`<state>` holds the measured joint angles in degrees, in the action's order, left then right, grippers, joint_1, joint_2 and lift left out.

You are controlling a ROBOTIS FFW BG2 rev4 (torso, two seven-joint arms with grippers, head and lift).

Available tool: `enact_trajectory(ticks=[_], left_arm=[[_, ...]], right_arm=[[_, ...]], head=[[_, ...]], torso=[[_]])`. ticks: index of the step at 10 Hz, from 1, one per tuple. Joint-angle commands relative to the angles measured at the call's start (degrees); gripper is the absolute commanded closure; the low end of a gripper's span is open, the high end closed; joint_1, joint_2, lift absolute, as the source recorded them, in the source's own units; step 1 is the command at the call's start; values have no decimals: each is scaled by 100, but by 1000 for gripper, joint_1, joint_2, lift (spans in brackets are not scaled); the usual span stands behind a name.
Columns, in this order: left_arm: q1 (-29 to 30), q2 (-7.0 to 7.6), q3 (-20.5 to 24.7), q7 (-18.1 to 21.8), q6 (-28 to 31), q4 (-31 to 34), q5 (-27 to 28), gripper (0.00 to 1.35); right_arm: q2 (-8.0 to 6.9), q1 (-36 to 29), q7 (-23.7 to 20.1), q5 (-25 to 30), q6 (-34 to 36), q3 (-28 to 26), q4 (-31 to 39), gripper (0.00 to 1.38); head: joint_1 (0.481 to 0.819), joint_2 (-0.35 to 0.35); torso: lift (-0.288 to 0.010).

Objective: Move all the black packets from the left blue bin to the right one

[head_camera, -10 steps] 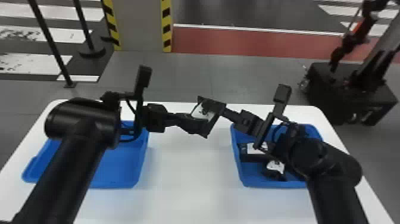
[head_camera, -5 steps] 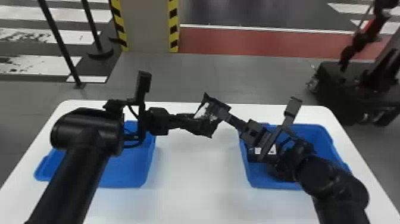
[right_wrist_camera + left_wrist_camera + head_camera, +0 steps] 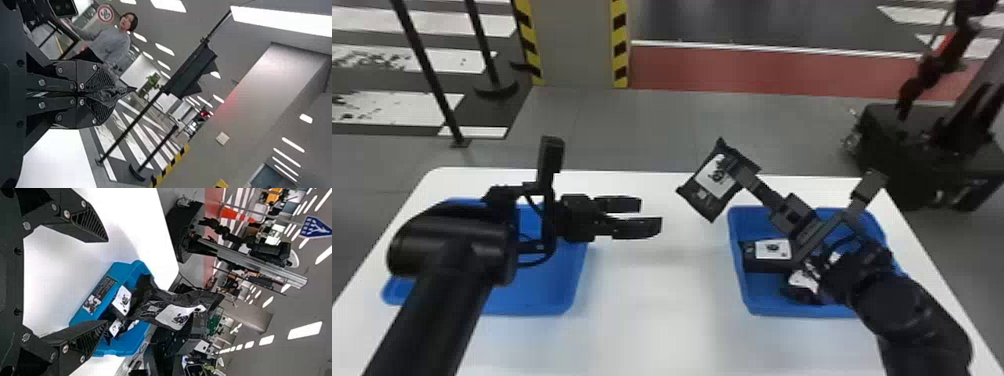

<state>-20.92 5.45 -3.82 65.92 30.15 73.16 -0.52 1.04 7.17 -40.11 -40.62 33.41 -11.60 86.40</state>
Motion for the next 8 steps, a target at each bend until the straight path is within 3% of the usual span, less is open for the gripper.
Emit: enact_trajectory(ticks=[1,3,5,6,7,8], left_arm=[[896,176,382,-255,360,1649,8,131],[2105,351,1173,-773,712,3533,-62,131],[2724,378,1745,-967,670,4349,-203,131],[3076,360,1877,-1195,655,4897,-308,131],[3301,351,1964,-1301,599,5080,-414,131],[3526,307,2087,-1371,529,5249,-475,131]], right_arm=[[256,-169,223,142,-149,-255,184,1276],[529,-478,750,142,-543,-307,226,1276],[582,-548,891,590,-585,-694,15,1276],[582,-759,1242,634,-613,-729,212,1177],[564,-1097,1691,626,-557,-729,634,812],[538,-1294,1884,617,-543,-729,831,318]], head=[[695,-75],[695,-97],[695,-81],[695,-80],[695,-90],[695,-105]], torso=[[-110],[-110],[-110],[-110],[-110],[-110]])
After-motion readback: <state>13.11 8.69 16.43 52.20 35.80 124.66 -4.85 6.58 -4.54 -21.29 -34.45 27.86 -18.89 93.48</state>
